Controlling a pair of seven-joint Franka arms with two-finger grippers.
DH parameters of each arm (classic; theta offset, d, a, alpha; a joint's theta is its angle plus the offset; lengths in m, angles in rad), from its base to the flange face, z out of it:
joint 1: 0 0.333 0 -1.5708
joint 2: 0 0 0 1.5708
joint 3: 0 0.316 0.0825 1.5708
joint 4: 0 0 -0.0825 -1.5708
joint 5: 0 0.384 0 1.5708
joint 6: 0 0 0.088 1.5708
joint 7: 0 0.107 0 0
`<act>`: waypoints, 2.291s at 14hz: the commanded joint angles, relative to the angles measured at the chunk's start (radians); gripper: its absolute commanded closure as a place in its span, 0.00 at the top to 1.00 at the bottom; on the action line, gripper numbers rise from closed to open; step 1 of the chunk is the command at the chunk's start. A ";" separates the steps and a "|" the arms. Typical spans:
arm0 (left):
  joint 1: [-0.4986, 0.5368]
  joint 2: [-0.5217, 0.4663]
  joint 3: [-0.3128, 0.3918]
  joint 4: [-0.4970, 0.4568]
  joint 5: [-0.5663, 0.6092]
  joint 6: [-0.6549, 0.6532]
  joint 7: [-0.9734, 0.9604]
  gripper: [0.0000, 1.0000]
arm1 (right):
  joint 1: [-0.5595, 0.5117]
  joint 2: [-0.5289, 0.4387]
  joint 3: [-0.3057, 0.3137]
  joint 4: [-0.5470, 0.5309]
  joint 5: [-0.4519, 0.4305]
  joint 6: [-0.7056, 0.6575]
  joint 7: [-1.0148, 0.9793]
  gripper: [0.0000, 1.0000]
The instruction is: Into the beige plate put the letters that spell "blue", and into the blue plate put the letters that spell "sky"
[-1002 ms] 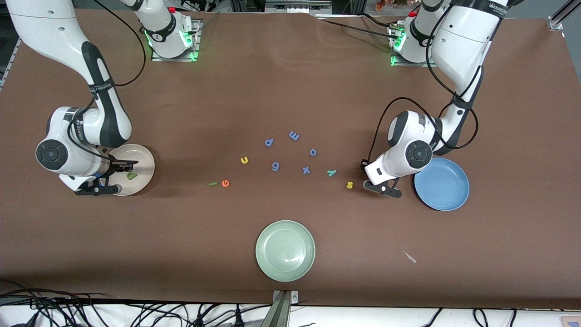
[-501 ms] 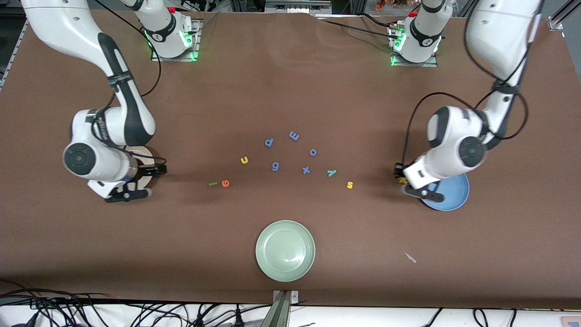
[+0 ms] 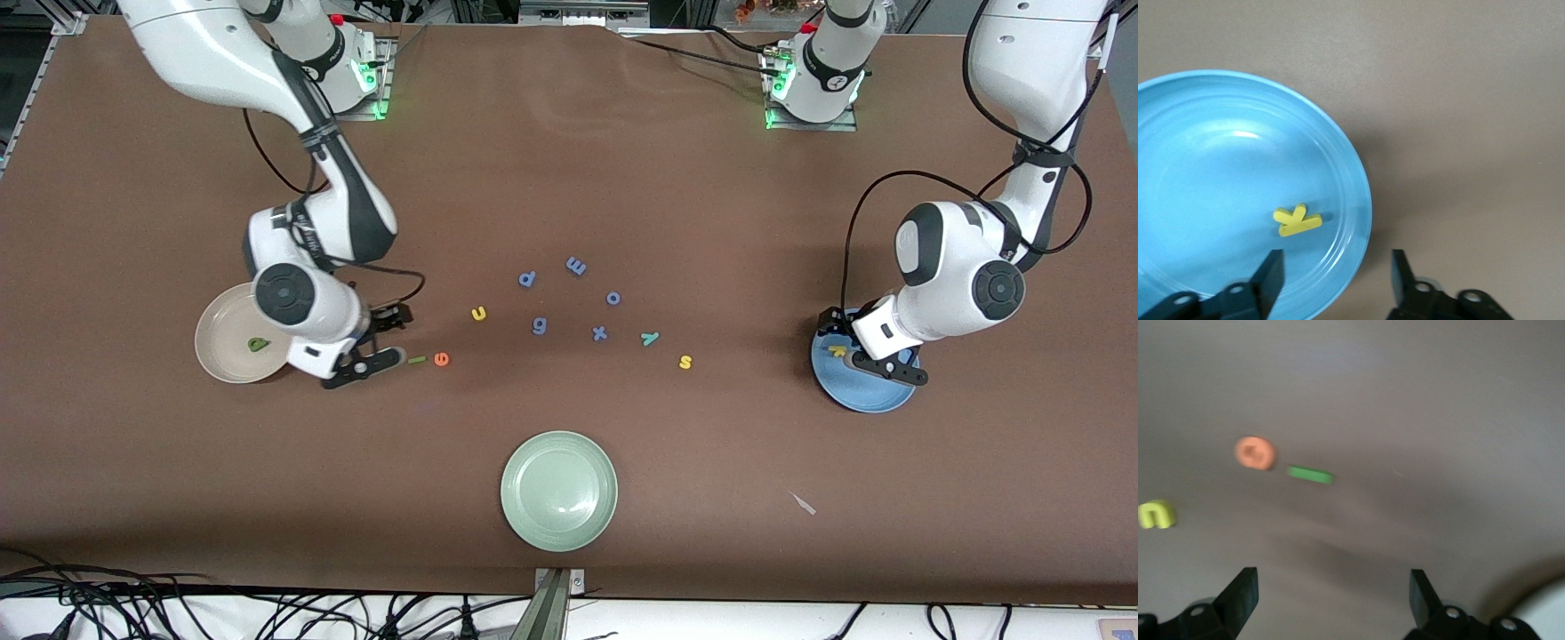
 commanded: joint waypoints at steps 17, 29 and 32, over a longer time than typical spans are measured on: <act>-0.385 0.264 -0.015 0.263 -0.067 0.209 -0.334 0.83 | 0.037 0.158 -0.001 0.033 0.000 0.219 -0.736 0.84; -0.397 0.291 -0.015 0.263 0.054 0.228 -0.351 0.10 | 0.017 0.144 -0.007 0.141 0.010 0.073 -0.735 0.00; -0.333 0.213 -0.015 0.246 0.059 0.197 -0.313 0.09 | -0.061 0.119 -0.010 0.166 0.010 -0.067 -0.741 0.00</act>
